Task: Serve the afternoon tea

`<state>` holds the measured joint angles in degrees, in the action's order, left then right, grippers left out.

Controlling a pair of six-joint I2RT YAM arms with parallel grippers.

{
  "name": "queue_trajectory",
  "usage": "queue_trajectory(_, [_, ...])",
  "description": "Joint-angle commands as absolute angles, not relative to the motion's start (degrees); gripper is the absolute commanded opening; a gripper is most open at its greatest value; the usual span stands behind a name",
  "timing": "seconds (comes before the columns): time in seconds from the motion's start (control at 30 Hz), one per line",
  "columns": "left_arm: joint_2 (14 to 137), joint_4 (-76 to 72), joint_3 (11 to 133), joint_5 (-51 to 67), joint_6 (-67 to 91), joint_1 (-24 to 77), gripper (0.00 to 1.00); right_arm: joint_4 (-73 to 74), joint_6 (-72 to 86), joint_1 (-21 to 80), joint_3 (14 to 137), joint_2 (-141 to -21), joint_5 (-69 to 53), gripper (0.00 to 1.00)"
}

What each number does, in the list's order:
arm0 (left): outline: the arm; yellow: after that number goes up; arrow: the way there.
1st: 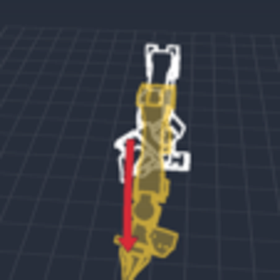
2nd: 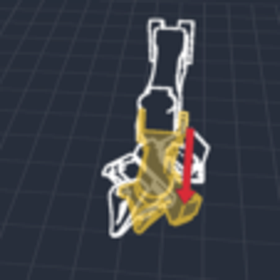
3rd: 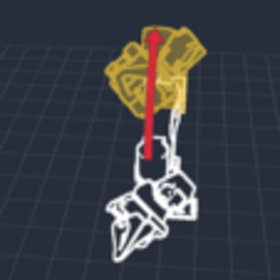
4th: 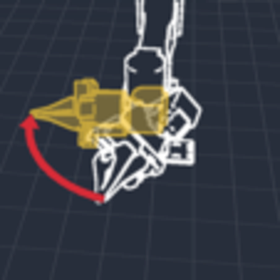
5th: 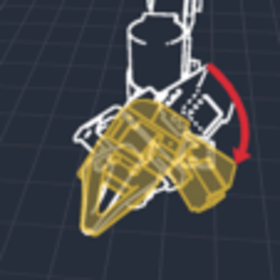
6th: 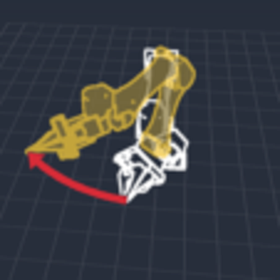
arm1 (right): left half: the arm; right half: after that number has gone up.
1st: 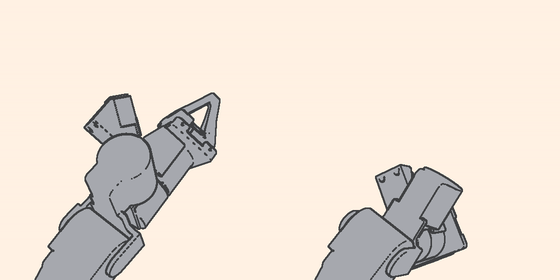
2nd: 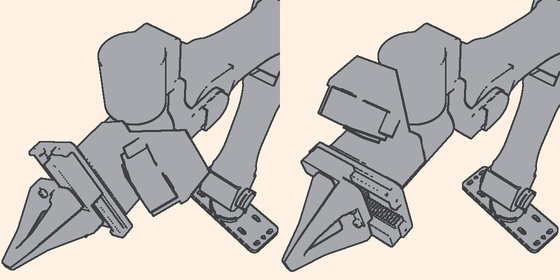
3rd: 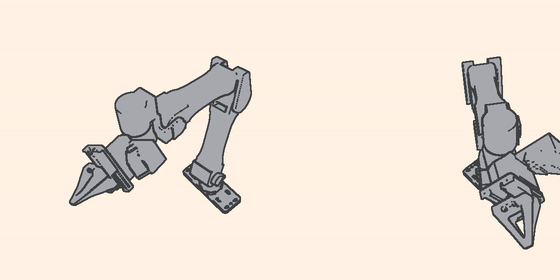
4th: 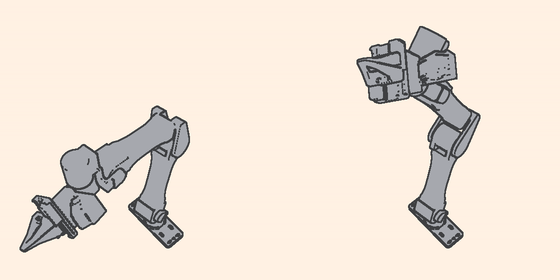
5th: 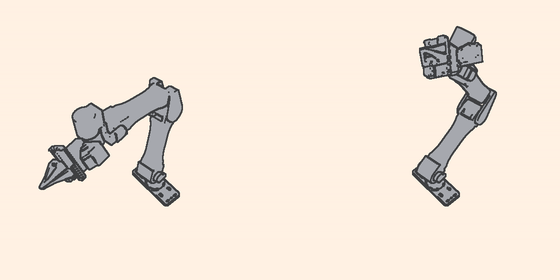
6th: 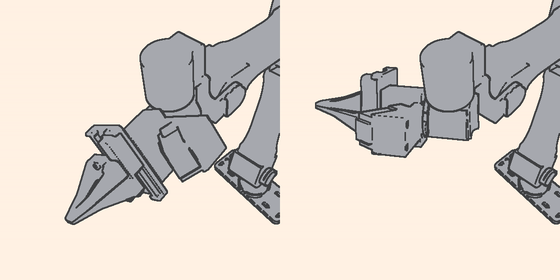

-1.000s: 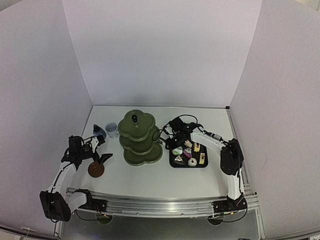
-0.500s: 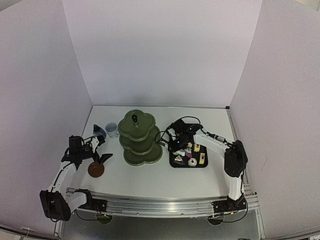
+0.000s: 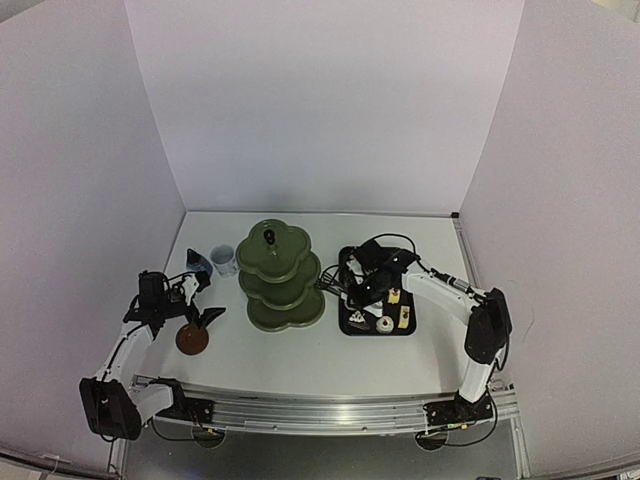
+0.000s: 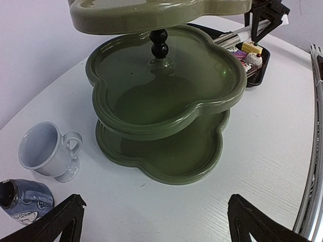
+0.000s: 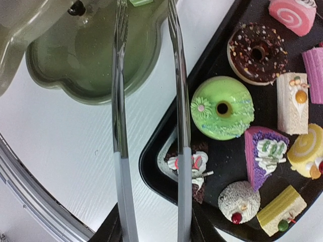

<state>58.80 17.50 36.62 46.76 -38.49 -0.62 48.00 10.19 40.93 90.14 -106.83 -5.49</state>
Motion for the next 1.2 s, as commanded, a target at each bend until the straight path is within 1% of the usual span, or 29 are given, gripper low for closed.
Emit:
queue_trajectory(0.0, [59.76, 16.26, 37.18, 47.17, -39.81, -0.35, 0.99, 50.76, 11.56, 41.21, 88.44, -100.92, -4.29, 0.35])
queue_trajectory(0.33, [59.97, 16.32, 37.34, 47.48, -40.62, -0.35, 0.99, 55.90, 12.01, 40.50, 86.77, -97.03, 2.60, 0.35])
queue_trajectory(0.47, [59.81, 16.59, 37.41, 47.44, -40.90, -0.35, 0.99, 57.83, 11.50, 38.20, 86.48, -95.23, 5.26, 0.35])
queue_trajectory(0.77, [59.48, 16.97, 37.43, 47.34, -41.69, -0.35, 0.99, 59.14, 9.55, 32.09, 84.38, -92.35, 5.80, 0.35])
queue_trajectory(1.17, [59.00, 18.24, 37.35, 47.22, -43.59, -0.35, 1.00, 59.15, 7.55, 29.15, 80.48, -92.79, 4.43, 0.36])
